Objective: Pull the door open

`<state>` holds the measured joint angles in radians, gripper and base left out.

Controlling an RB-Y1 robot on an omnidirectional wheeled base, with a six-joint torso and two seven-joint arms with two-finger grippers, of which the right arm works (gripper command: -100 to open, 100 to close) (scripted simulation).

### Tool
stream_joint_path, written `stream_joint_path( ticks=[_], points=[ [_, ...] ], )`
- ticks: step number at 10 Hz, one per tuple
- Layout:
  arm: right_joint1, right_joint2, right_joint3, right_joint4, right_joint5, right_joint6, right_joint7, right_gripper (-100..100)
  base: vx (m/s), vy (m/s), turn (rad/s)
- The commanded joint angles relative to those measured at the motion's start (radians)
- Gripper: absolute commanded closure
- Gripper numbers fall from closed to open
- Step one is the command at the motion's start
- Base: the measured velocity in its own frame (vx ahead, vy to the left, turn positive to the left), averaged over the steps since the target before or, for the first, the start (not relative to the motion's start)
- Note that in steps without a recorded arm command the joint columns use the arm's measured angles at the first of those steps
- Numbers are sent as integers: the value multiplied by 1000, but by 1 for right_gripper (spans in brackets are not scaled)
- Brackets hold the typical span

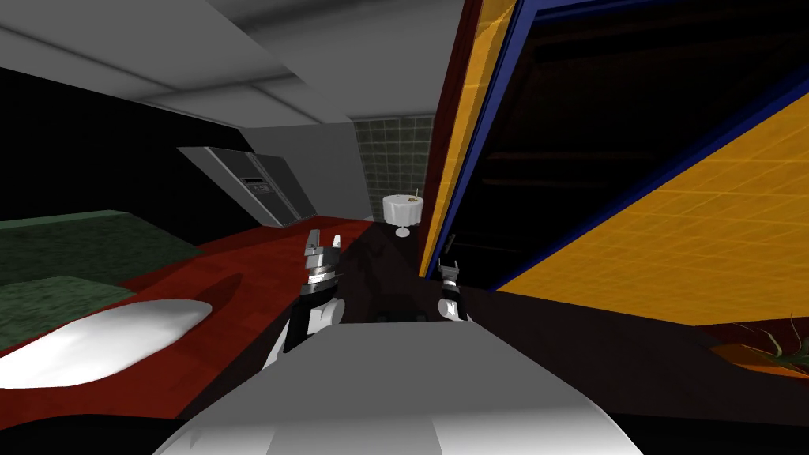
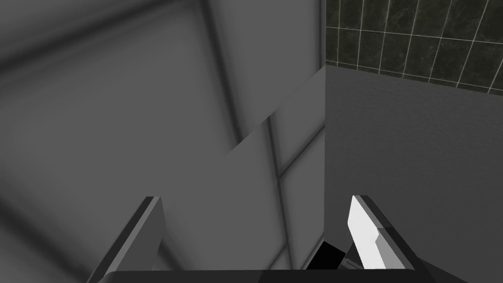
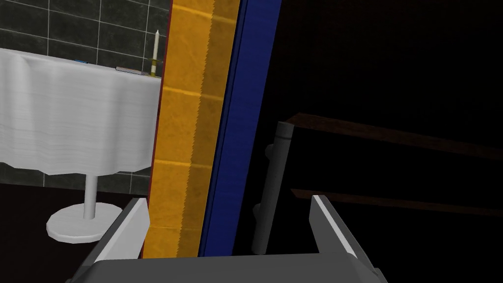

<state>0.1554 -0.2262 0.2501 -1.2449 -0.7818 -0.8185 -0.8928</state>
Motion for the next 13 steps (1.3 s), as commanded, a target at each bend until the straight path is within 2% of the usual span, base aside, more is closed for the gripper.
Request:
stream_joint_path(
  ticks=[1, 2, 5, 6, 13],
  points=[
    [-10, -6, 8, 30, -22, -6, -22, -100, 34, -106, 126],
    [-22, -12, 19, 69, -46, -16, -47, -100, 27, -129, 202],
    [-40, -21, 35, 126, -82, -30, -84, -100, 32, -146, 136],
    [-50, -26, 45, 159, -103, -38, -106, -100, 26, -123, 169],
    [-87, -43, 77, 276, -177, -66, -181, -100, 24, -108, 108]
  ],
)
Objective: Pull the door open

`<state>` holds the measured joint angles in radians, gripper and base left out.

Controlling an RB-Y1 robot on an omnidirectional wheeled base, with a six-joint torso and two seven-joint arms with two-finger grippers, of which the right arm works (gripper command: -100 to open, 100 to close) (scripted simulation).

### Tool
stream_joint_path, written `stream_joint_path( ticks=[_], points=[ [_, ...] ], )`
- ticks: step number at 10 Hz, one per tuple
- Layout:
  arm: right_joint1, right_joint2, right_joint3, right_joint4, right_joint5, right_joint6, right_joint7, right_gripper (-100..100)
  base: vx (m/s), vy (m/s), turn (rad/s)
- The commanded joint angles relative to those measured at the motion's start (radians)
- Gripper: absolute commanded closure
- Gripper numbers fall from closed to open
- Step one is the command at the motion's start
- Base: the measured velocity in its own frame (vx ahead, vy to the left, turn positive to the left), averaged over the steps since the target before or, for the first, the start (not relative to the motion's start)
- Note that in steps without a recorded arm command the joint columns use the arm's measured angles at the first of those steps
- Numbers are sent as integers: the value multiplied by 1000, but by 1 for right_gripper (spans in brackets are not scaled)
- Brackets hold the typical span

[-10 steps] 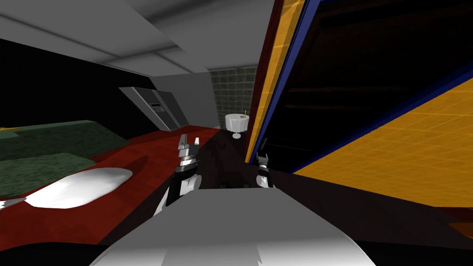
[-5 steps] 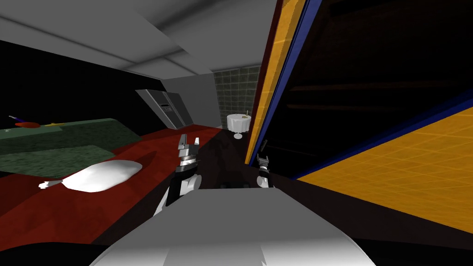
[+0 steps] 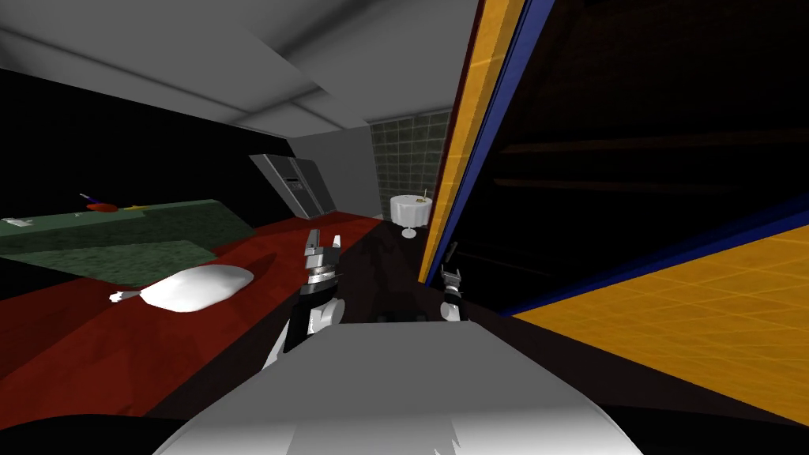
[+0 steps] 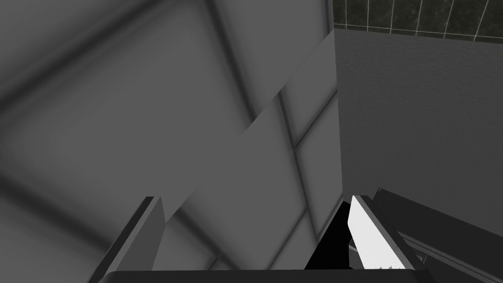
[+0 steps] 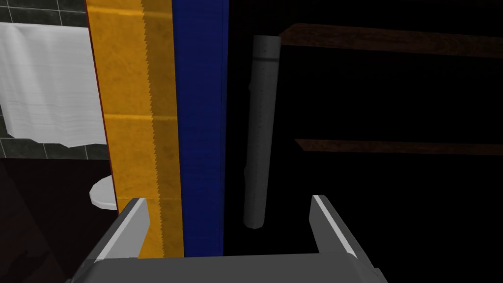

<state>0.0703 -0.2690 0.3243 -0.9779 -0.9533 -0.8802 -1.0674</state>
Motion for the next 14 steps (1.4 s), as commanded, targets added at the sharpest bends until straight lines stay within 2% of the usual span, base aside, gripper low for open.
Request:
stream_joint_path(
  ticks=[1, 3, 4, 5, 6, 8, 10, 11, 12, 14],
  points=[
    [-8, -3, 9, 29, -18, -9, -20, -100, 20, -97, 107],
    [-25, -11, 25, 85, -54, -23, -57, -100, 10, -128, 187],
    [-23, -9, 23, 81, -39, -26, -53, -100, 5, -71, 38],
    [-12, -36, 19, 100, -45, -35, -91, -100, 123, -23, 56],
    [-12, -36, 19, 100, -45, -35, -91, -100, 151, -26, 44],
    [-1, -61, 14, 115, -48, -42, -124, -100, 142, -24, 40],
    [14, -98, 7, 138, -53, -53, -173, -100, 163, -38, 75],
    [18, -107, 6, 143, -54, -56, -185, -100, 157, -28, 65],
    [18, -107, 6, 143, -54, -56, -185, -100, 80, -14, 12],
    [26, -135, 3, 159, -56, -64, -226, -100, 107, -14, 73]
  ],
)
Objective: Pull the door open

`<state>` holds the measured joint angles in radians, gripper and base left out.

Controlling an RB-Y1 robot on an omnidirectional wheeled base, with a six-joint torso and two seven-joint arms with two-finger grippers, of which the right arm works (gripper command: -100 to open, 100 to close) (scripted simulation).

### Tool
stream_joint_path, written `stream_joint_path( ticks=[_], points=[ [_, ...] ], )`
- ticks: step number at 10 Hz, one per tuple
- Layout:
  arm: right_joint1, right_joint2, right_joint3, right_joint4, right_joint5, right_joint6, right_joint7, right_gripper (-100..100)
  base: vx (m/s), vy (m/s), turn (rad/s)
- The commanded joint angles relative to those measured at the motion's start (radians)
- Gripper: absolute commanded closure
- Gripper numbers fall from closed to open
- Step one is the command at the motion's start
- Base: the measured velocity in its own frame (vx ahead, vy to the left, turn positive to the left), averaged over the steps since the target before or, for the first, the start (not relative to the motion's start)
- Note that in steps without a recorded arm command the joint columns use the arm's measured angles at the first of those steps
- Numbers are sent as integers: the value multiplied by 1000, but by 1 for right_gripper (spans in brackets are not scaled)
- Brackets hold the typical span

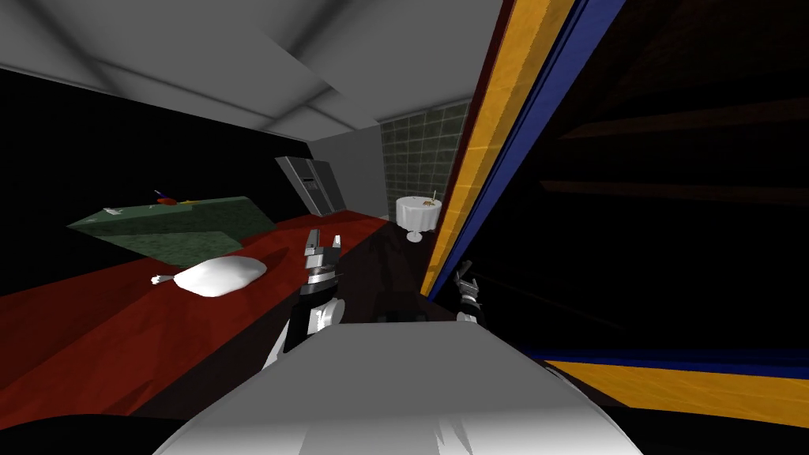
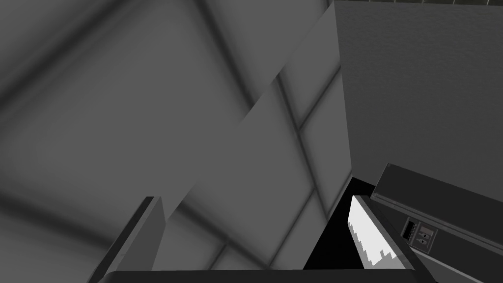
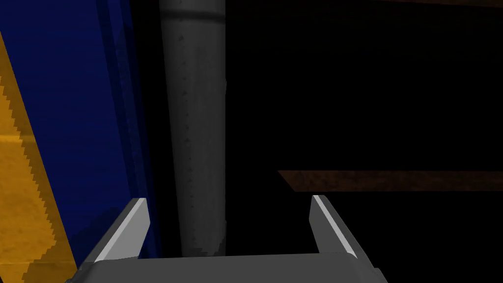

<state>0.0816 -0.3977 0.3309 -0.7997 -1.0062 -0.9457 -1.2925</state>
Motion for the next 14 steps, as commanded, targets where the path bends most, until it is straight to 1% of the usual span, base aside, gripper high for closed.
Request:
stream_joint_path(
  ticks=[1, 2, 3, 8, 9, 10, 14],
  points=[
    [15, -14, -4, -16, -3, -1, -15, -100, 173, -4, 99],
    [2, -7, -1, 4, 0, -5, -15, -100, 75, 1, 0],
    [2, -7, -1, 4, 0, -5, -15, 100, -25, 4, -13],
    [2, -7, -1, 4, 0, -5, -15, 100, -9, 3, 8],
    [4, -12, 15, -4, 7, -1, -23, 100, -112, -10, 36],
    [5, -15, 20, -7, 10, 0, -26, 100, -169, -15, 57],
    [10, -38, 66, -35, 33, 8, -52, 100, -207, 3, 54]
  ],
)
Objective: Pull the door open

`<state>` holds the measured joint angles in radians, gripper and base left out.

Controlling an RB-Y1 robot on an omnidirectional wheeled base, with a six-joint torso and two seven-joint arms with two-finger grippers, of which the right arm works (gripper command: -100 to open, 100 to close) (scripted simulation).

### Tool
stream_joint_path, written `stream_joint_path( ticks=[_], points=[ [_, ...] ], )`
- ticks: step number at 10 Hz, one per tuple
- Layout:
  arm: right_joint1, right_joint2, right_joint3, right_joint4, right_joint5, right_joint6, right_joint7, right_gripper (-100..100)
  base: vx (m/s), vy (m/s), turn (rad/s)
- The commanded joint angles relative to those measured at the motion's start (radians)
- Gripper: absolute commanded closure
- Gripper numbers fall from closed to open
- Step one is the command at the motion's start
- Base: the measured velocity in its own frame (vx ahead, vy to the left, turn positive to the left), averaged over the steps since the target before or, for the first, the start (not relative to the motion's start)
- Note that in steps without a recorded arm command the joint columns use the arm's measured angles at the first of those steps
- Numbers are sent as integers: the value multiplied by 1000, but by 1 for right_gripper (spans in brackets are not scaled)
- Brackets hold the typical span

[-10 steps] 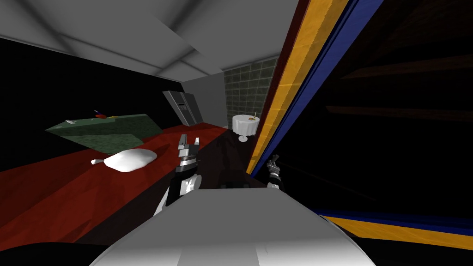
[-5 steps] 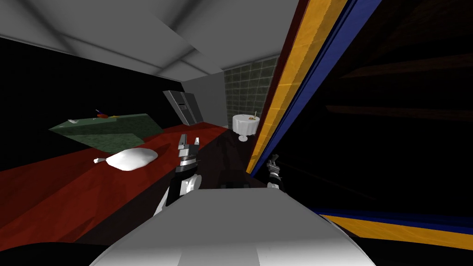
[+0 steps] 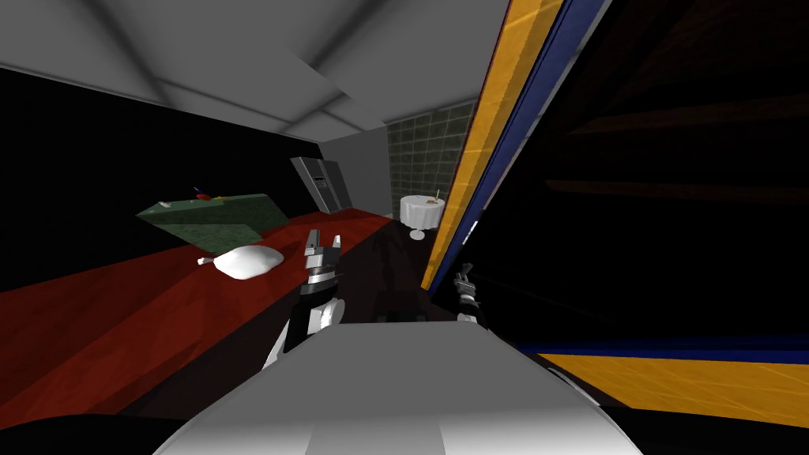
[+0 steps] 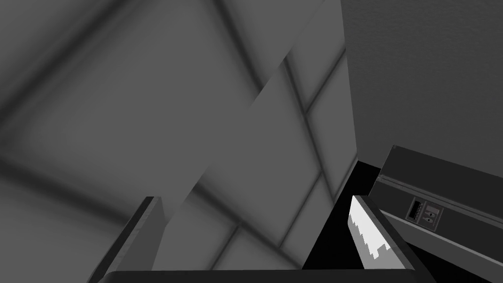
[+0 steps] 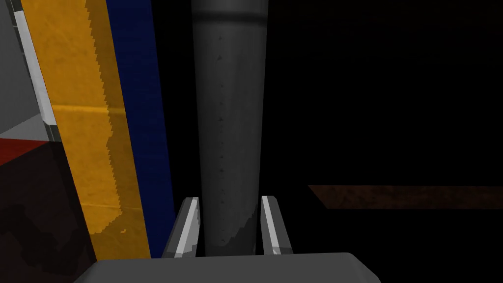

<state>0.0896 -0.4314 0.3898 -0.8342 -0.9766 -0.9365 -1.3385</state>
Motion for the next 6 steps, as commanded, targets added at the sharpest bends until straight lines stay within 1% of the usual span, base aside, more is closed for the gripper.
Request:
stream_joint_path(
  ticks=[1, 3, 4, 5, 6],
  points=[
    [3, -13, 24, -11, 12, 2, -16, 100, -213, -20, 78],
    [4, -23, 46, -24, 23, 6, -28, 100, -210, -13, 62],
    [8, -19, 37, -26, 19, 8, -20, 100, -84, -8, 22],
    [16, -27, 54, -32, 25, 4, -30, 100, -153, -11, 92],
    [21, -35, 64, -37, 29, -1, -39, 100, -238, -5, 93]
  ],
)
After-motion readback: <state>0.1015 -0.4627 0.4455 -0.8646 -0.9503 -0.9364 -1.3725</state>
